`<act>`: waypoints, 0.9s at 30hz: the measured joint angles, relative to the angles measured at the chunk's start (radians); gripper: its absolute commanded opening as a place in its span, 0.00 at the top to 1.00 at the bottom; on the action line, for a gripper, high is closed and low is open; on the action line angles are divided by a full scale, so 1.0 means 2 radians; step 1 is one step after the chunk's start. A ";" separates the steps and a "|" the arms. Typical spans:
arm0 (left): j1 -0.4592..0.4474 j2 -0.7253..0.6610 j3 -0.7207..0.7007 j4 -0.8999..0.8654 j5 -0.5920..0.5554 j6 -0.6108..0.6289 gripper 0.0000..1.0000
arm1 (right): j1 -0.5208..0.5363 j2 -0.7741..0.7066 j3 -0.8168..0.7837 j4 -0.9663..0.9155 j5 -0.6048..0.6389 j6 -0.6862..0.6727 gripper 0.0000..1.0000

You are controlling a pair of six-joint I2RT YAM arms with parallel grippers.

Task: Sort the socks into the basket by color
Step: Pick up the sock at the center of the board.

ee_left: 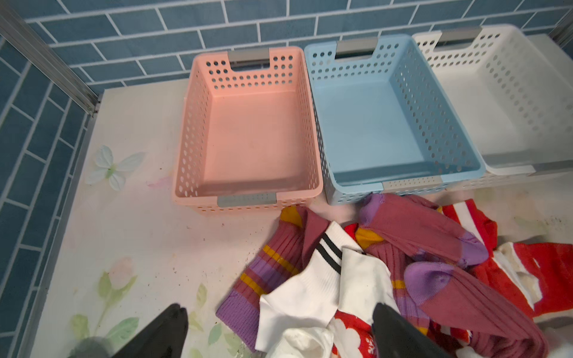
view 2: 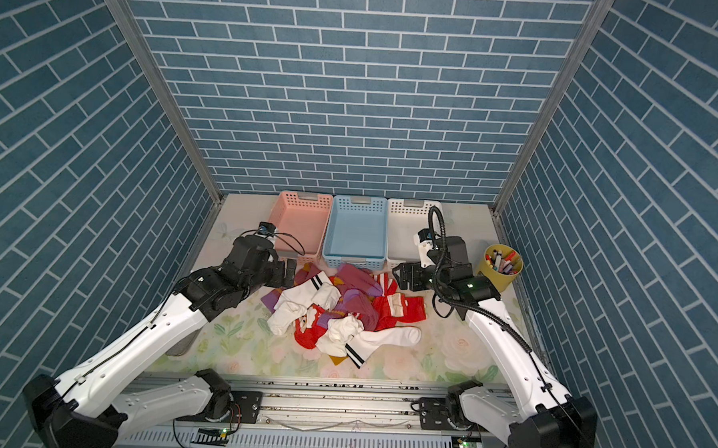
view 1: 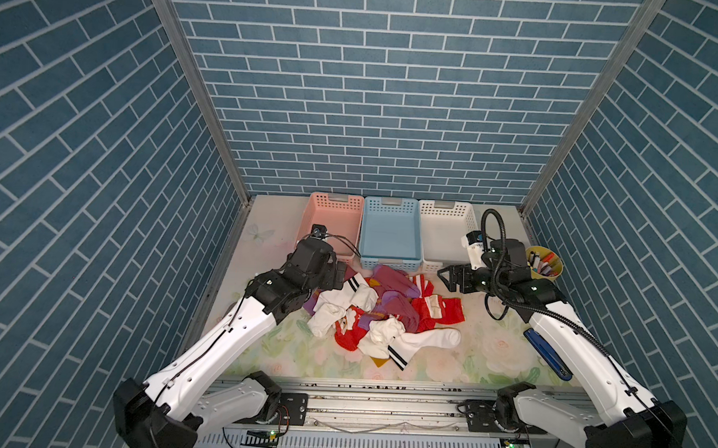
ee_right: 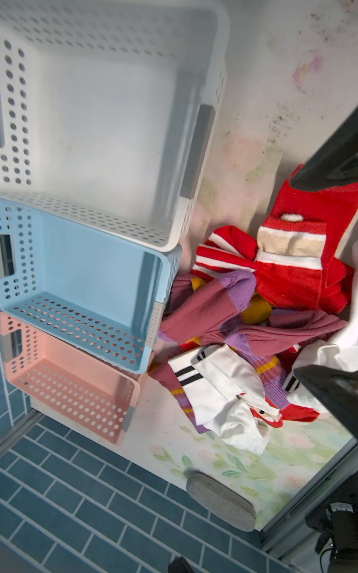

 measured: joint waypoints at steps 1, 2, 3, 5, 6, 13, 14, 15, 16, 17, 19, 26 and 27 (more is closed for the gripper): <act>-0.001 0.008 0.000 -0.004 0.000 -0.005 0.03 | 0.008 0.001 0.000 -0.001 0.004 0.000 0.12; -0.002 0.016 0.000 -0.009 0.001 -0.011 0.03 | 0.015 0.003 0.000 -0.001 0.008 0.001 0.13; -0.003 0.022 0.000 -0.012 0.001 -0.016 0.03 | 0.020 0.004 0.000 -0.001 0.011 0.003 0.13; -0.003 0.031 -0.007 -0.014 0.003 -0.029 0.04 | 0.030 0.007 -0.001 -0.001 0.016 0.005 0.13; -0.003 0.033 -0.012 -0.014 0.005 -0.035 0.05 | 0.035 0.010 -0.001 -0.001 0.018 0.006 0.13; -0.003 0.057 -0.075 0.008 0.031 -0.064 0.15 | 0.061 0.039 -0.002 0.001 0.039 0.017 0.15; -0.003 0.060 -0.082 0.013 0.034 -0.067 0.16 | 0.063 0.043 -0.002 0.001 0.041 0.017 0.15; -0.003 0.064 -0.089 0.020 0.039 -0.069 0.17 | 0.065 0.047 -0.002 0.002 0.044 0.018 0.15; -0.003 0.068 -0.095 0.027 0.042 -0.071 0.19 | 0.067 0.049 -0.003 0.004 0.047 0.019 0.16; -0.003 0.072 -0.099 0.034 0.045 -0.072 0.20 | 0.068 0.051 -0.003 0.004 0.049 0.020 0.16; -0.004 0.083 -0.106 0.053 0.051 -0.073 0.23 | 0.069 0.051 -0.003 0.006 0.052 0.024 0.17; -0.004 0.123 -0.113 0.112 0.058 -0.070 0.29 | 0.071 0.051 -0.004 0.012 0.062 0.030 0.20; -0.004 0.130 -0.113 0.119 0.057 -0.069 0.29 | 0.071 0.051 -0.004 0.012 0.064 0.030 0.20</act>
